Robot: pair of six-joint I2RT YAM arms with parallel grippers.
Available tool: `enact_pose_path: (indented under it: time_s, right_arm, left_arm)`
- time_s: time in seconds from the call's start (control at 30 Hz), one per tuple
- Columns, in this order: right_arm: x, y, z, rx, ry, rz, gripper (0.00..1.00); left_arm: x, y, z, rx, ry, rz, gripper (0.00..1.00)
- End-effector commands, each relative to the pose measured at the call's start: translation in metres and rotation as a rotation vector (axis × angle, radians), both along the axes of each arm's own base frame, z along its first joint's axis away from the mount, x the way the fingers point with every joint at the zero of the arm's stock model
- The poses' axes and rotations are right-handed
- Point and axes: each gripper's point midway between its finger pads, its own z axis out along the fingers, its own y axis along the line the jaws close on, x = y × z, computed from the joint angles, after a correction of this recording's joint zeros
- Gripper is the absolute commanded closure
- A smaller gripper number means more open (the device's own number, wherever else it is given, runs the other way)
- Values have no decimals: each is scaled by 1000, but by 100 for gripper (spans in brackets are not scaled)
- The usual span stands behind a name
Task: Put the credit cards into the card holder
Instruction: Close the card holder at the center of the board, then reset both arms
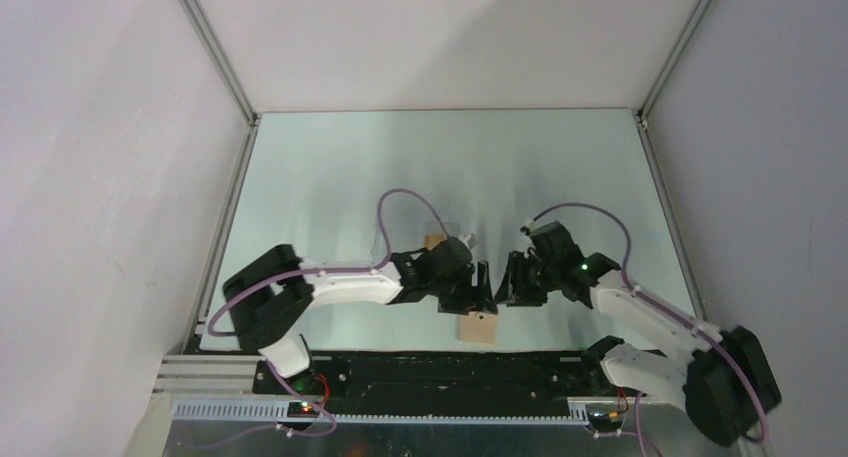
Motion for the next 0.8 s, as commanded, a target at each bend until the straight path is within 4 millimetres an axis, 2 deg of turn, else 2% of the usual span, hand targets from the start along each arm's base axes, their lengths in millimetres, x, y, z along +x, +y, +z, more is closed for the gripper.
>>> enact_pose_path:
  time_s: [0.0,0.03,0.07,0.1,0.13,0.17,0.2,0.23,0.27,0.3,0.33,0.37,0.4,0.43,0.47,0.5,0.53,0.57,0.6,0.63,0.67,0.7,0.73,0.77]
  right_arm:
    - [31,5,62,185,-190,-44,46]
    - [37,-2,64,175,-213,-60,35]
    - [38,-9,65,163,-229,-72,30]
    - [43,-17,64,142,-251,-86,21]
    - [46,-25,62,116,-263,-105,17]
    - [53,-35,60,87,-282,-124,9]
    - [57,-45,56,47,-290,-149,6]
    - [66,-60,52,-2,-313,-188,2]
    - [71,-66,50,-22,-316,-207,1]
    - [80,-81,47,-55,-327,-257,1]
    - [88,-88,48,-71,-357,-282,1]
    - [102,-104,51,-118,-404,-350,1]
    - [108,-114,50,-149,-431,-381,1]
    - [125,-129,59,-185,-514,-449,1]
    - [128,-140,53,-228,-544,-484,1]
    - [146,-155,66,-270,-652,-553,1]
    - [146,-165,55,-322,-679,-552,0]
    - [155,-175,59,-341,-732,-601,0]
    - [160,-180,61,-346,-747,-610,0]
    - [170,-185,65,-335,-769,-627,0]
    - [175,-188,66,-340,-782,-627,0]
    - [184,-194,68,-354,-798,-640,0]
    - [187,-199,67,-388,-811,-637,0]
    - [191,-207,63,-422,-841,-662,0]
  left_arm:
    - [30,-3,59,-262,-136,97,13]
    - [34,1,64,-285,-148,110,9]
    - [41,11,71,-320,-169,139,5]
    - [45,18,85,-359,-193,156,3]
    - [53,30,81,-362,-206,183,1]
    - [57,38,94,-398,-235,194,1]
    - [66,54,89,-392,-253,222,1]
    - [69,64,102,-423,-288,238,0]
    - [80,85,93,-407,-302,277,0]
    - [94,105,110,-439,-367,320,0]
    - [96,121,102,-427,-386,345,0]
    - [112,148,119,-442,-481,407,0]
    - [114,165,111,-421,-512,440,0]
    - [128,199,124,-387,-631,519,0]
    - [132,218,119,-336,-673,563,1]
    - [141,258,121,-213,-785,660,1]
    - [143,277,118,-141,-828,712,2]
    - [146,314,124,1,-931,807,2]
    - [145,331,120,79,-970,841,2]
    - [144,358,126,196,-1047,912,2]
    - [142,372,117,268,-1059,947,2]
    - [142,393,125,341,-1117,1028,2]
    - [140,402,120,380,-1117,1059,2]
    - [143,413,128,410,-1160,1089,2]
